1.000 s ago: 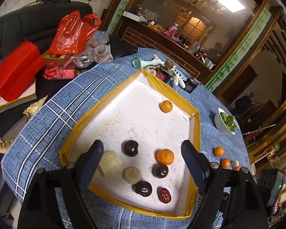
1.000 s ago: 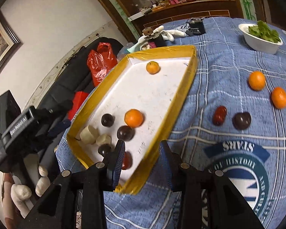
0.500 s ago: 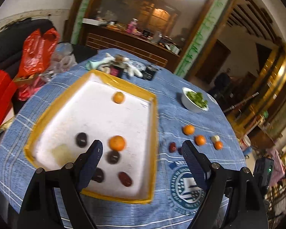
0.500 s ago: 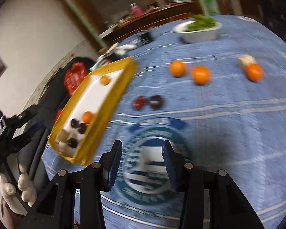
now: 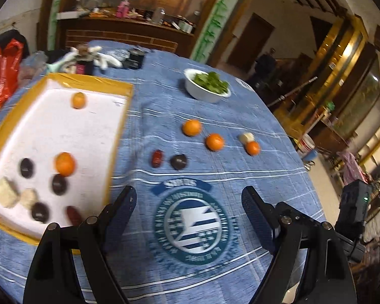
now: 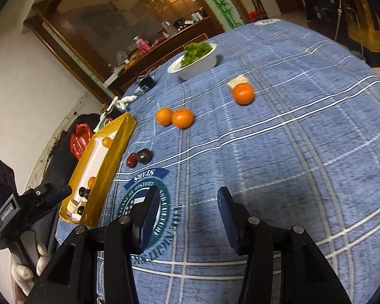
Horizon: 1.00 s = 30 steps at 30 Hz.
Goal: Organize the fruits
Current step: 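Grasp a tangerine with the right tool while the left tool reaches toward the remaining fruits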
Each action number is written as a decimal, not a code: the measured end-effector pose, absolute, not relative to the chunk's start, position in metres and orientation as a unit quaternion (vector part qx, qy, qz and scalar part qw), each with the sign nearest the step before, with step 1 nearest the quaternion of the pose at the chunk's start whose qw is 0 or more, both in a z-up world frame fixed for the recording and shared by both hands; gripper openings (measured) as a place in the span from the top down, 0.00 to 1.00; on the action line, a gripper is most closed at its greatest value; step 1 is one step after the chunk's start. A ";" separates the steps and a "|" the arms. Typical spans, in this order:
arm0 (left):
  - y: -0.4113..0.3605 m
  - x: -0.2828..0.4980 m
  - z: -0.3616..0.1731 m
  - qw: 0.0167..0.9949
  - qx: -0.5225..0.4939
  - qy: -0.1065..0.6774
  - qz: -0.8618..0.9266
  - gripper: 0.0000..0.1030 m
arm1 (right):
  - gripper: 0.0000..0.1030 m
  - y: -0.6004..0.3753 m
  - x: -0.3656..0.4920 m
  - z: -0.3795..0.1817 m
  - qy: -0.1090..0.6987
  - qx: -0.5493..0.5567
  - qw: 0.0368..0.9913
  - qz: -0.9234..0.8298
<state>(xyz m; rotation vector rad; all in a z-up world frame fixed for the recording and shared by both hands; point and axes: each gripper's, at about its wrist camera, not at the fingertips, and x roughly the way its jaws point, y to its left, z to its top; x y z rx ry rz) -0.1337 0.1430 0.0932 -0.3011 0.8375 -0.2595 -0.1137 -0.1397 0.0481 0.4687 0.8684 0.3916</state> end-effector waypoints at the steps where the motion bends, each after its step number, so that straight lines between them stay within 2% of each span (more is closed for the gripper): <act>1: 0.136 -0.129 0.091 0.889 -0.152 0.410 -0.137 0.18 | 0.50 -0.144 -0.117 0.052 0.409 0.221 0.866 0.183; 3: 0.121 -0.120 0.085 0.875 -0.172 0.420 -0.169 0.18 | 0.49 -0.155 -0.128 0.064 0.391 0.208 0.881 0.167; 7: 0.100 -0.119 0.083 0.869 -0.169 0.421 -0.199 0.18 | 0.41 -0.179 -0.145 0.075 0.366 0.198 0.900 0.128; 12: 0.104 -0.126 0.086 0.880 -0.141 0.415 -0.182 0.18 | 0.41 -0.193 -0.142 0.066 0.375 0.213 0.895 0.117; 22: 0.172 -0.128 0.078 0.896 -0.148 0.410 -0.087 0.18 | 0.41 -0.179 -0.113 0.053 0.395 0.215 0.881 0.144; 29: 0.162 -0.115 0.069 0.898 -0.107 0.418 -0.091 0.18 | 0.41 -0.162 -0.065 0.056 0.412 0.162 0.885 0.143; 30: 0.156 -0.113 0.069 0.898 -0.096 0.418 -0.098 0.21 | 0.41 -0.162 -0.056 0.056 0.412 0.155 0.887 0.137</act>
